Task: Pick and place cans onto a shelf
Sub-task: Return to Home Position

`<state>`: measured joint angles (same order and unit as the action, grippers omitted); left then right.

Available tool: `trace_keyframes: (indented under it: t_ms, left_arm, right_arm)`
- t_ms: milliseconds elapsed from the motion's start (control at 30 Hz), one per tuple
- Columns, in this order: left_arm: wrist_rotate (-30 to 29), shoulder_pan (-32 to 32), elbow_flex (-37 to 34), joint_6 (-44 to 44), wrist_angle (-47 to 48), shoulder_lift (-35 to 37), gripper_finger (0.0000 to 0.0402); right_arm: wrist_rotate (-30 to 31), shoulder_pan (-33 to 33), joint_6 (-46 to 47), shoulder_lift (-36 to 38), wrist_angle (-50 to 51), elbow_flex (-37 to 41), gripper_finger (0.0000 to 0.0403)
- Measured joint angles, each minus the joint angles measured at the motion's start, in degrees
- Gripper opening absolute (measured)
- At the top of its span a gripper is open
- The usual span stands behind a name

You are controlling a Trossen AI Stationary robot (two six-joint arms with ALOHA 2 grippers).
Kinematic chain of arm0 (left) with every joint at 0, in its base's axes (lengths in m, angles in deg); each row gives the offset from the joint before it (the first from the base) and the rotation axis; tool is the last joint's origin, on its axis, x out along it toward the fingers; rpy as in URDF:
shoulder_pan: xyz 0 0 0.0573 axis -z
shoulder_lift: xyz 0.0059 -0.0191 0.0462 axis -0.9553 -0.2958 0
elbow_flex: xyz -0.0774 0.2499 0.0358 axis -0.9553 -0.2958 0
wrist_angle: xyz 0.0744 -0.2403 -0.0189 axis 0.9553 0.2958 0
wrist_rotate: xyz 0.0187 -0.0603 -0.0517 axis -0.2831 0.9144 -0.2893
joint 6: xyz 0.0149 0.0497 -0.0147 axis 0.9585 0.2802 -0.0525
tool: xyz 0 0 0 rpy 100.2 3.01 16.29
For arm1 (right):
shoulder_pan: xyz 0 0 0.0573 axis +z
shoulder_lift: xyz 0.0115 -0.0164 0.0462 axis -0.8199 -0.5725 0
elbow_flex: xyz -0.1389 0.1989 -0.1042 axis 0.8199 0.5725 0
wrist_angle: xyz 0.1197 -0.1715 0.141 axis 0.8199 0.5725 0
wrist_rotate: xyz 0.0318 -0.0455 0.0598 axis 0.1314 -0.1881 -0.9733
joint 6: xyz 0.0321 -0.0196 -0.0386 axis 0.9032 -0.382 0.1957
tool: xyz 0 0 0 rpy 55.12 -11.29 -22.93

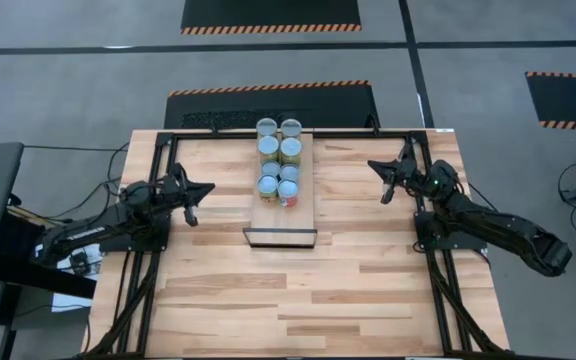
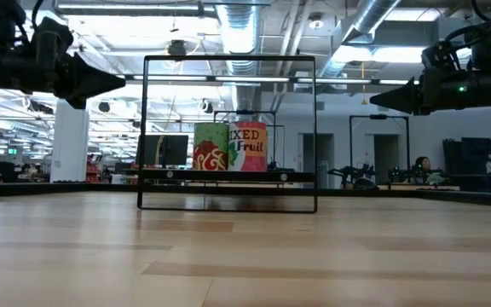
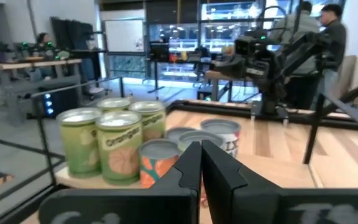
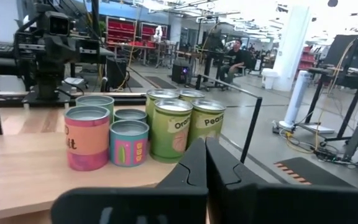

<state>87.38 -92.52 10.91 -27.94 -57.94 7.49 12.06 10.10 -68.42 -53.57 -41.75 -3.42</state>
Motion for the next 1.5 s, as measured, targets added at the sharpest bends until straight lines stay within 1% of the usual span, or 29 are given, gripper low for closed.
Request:
trace_keyframes:
  t_ms: [67, 200, 433, 600, 800, 967, 1033, 1100, 1200, 1300, 1367, 1500]
  left_arm:
    - [-1.18, 0.0, 0.0, 0.01, 0.95, 0.16, 0.0002]
    - [-0.97, 0.0, -0.02, 0.07, 0.82, 0.16, 0.0002]
    - [-1.04, 0.0, -0.07, -3.81, 1.04, 0.05, 0.0002]
    - [-1.29, -0.02, -0.07, -6.15, 1.09, 0.05, 0.0002]
    - [-1.26, -0.02, -0.11, -3.47, 1.13, 0.05, 0.0002]
    - [-1.26, -0.02, -0.16, -3.4, 1.11, 0.05, 0.0002]
    - [-1.26, -0.02, -0.17, -3.4, 1.11, 0.05, 0.0002]
    - [-1.26, -0.02, -0.17, -3.4, 1.13, 0.05, 0.0002]
    - [-1.26, -0.02, -0.17, -3.4, 1.13, 0.05, 0.0002]
    - [-1.23, 0.0, -0.2, -3.4, 1.11, 0.05, 0.0002]
    - [-1.23, -0.01, -0.22, -3.4, 1.13, 0.05, 0.0002]
    - [-1.23, 0.0, -0.22, -3.4, 1.13, 0.05, 0.0002]
  right_arm:
    - [0.33, 0.58, 0.14, -0.19, 0.48, 0.0, 0.0005]
    - [2.79, 1.56, 0.16, -0.18, 0.74, 0.02, 0.0005]
    - [4.4, 1.34, 0.26, -0.05, 2.61, 0.04, 0.0009]
    - [7.81, 1.34, 0.21, -0.03, 4.42, 0.07, 0.0023]
    - [7.88, 1.34, -0.12, -0.03, 7.05, 0.07, 0.0034]
    - [7.59, 1.51, 4.51, -0.03, 7.83, 0.07, 0.0032]
    - [5.48, 1.51, 6.06, -0.01, 7.76, -0.15, 0.0029]
    - [1.36, 1.85, 5.01, 0.42, 5.76, -0.26, 0.0025]
    - [-2.92, 3.07, 3.9, 2.38, -1.86, -0.48, 0.0016]
    - [-3.8, 4.6, 3.06, 7.01, -4.78, -0.04, 0.0009]
    - [-3.0, 5.19, 2.56, 10.74, -3.1, 0.0, 0.0008]
    - [0.36, 5.18, 3.78, 17.09, 4.03, 0.0, 0.0018]
